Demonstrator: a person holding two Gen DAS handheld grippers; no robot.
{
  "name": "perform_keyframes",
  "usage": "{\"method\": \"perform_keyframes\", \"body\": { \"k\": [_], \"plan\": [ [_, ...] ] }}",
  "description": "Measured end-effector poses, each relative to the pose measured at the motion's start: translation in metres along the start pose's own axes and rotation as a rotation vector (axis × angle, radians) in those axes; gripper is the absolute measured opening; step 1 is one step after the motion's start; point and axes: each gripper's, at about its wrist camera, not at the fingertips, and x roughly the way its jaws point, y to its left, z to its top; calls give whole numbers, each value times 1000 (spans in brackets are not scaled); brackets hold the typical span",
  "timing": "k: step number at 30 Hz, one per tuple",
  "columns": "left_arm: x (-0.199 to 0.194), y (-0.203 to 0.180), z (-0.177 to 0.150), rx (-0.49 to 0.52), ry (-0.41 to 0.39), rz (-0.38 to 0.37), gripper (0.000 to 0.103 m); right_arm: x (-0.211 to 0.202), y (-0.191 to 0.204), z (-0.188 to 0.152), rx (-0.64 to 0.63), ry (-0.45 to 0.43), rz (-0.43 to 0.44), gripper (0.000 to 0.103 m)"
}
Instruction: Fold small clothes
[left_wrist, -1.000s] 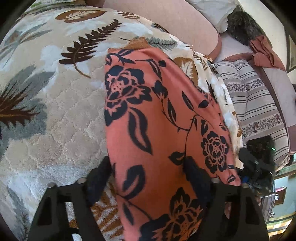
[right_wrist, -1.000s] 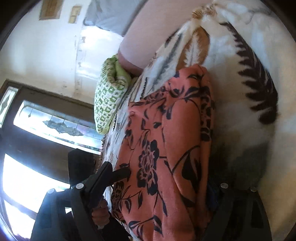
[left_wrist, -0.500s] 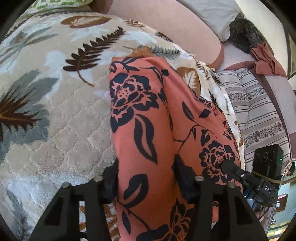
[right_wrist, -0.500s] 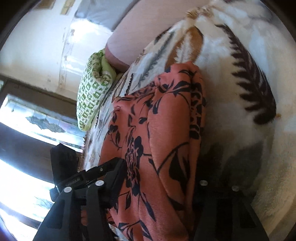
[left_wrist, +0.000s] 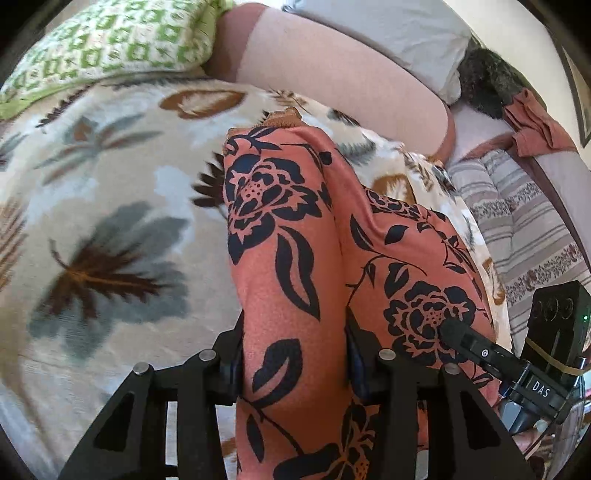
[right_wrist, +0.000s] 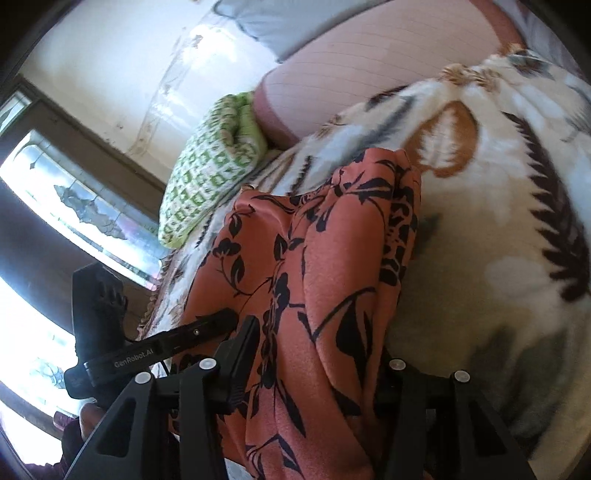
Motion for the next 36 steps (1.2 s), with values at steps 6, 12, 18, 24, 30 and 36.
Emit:
{"method": "perform_keyframes", "body": {
  "k": [6,12,18,24,30,36],
  "plan": [
    [-21,22,8,4,-58,99,46,32,26,2,-59,15,50,50],
    [-47,47,15,-31,-124,172,46,67,53,7,-126,20,140,50],
    [-63,57,16,-54,-153,219,46,84,71,11,-161,25,215,50],
    [-73,43,11,-19,-174,252,46,78,75,6,-135,16,255,50],
    [-81,38,12,-8,-174,264,46,77,77,7,-109,10,279,50],
    [-76,34,11,19,-165,288,46,74,73,5,-81,8,276,50]
  ]
}}
